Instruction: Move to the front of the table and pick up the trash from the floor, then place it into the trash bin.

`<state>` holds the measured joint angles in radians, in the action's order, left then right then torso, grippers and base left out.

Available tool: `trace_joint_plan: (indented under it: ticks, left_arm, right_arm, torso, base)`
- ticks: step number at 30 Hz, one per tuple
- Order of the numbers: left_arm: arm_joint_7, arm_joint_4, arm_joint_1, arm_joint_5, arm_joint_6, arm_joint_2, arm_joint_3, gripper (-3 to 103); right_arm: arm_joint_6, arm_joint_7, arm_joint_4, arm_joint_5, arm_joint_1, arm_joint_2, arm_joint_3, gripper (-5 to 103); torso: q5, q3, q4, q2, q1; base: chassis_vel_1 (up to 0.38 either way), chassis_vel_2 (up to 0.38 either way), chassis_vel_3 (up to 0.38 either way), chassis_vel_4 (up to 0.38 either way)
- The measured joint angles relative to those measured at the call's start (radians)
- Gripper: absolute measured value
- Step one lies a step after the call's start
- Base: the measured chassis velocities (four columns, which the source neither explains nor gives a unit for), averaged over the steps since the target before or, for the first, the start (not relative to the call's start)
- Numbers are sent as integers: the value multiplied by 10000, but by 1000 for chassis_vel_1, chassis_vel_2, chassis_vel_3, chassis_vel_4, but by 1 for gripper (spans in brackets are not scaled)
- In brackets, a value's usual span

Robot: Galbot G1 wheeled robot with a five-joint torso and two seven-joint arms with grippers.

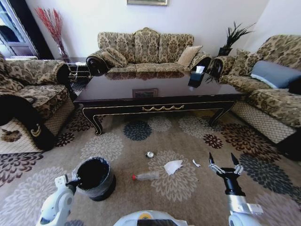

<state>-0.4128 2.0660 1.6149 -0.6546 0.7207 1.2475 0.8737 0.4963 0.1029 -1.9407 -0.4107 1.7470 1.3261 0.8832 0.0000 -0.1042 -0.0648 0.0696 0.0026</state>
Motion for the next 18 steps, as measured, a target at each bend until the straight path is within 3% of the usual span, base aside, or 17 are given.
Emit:
trace_joint_plan:
  ticks: [3, 7, 13, 18]
  left_arm:
    - [17, 991, 318, -236, -19, -55, 343, 3]
    - [17, 2038, 781, -337, -70, 46, 668, 3]
    - [-28, 3184, 1368, -624, -73, 411, 1148, 3]
    - [-76, 3517, 1628, -692, -73, 591, 1389, 3]
  right_arm:
    - [-977, -815, 189, -902, -353, -417, -408, 100]
    - [-1496, -1396, 742, -1320, -851, -1094, -803, 100]
    - [-2088, -1930, 1733, -1852, -1712, -2323, -1442, 100]
    - [-2532, -2040, 2503, -2383, -2291, -2920, -1981, 100]
  torso:
    - [1, 1, -3, 0, 0]
    - [4, 0, -3, 0, 0]
    - [2, 1, -3, 0, 0]
    - [1, 1, -2, 0, 0]
  base:
    - [0, 0, 0, 0]
    - [0, 0, 0, 0]
    - [0, 0, 0, 0]
    - [0, 0, 0, 0]
